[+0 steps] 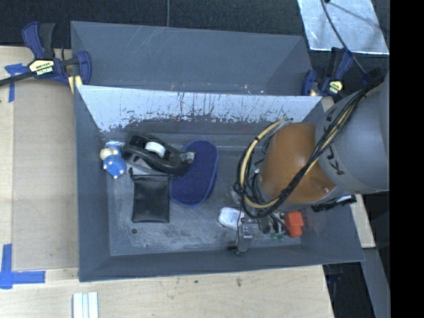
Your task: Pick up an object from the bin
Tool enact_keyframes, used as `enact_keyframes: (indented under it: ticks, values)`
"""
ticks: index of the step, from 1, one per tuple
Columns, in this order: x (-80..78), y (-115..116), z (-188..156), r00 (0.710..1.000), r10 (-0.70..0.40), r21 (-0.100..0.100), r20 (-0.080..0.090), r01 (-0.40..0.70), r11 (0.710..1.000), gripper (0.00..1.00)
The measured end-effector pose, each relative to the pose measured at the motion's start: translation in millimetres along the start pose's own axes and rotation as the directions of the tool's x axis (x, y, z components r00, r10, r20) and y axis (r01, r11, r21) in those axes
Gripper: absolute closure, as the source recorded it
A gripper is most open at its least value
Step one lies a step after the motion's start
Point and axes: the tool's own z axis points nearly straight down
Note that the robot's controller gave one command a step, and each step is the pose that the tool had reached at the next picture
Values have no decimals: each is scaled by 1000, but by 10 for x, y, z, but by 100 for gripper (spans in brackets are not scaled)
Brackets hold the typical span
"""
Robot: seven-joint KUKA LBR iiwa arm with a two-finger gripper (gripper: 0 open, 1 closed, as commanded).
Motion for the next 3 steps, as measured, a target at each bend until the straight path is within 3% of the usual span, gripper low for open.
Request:
enact_keyframes:
  ticks: [1, 3]
  values:
    - [-5, -1, -6, 1000, 0, 0, 1, 0, 1000, 100]
    - [-28, -2, -302, 1000, -4, -1, 3, 4, 1000, 100]
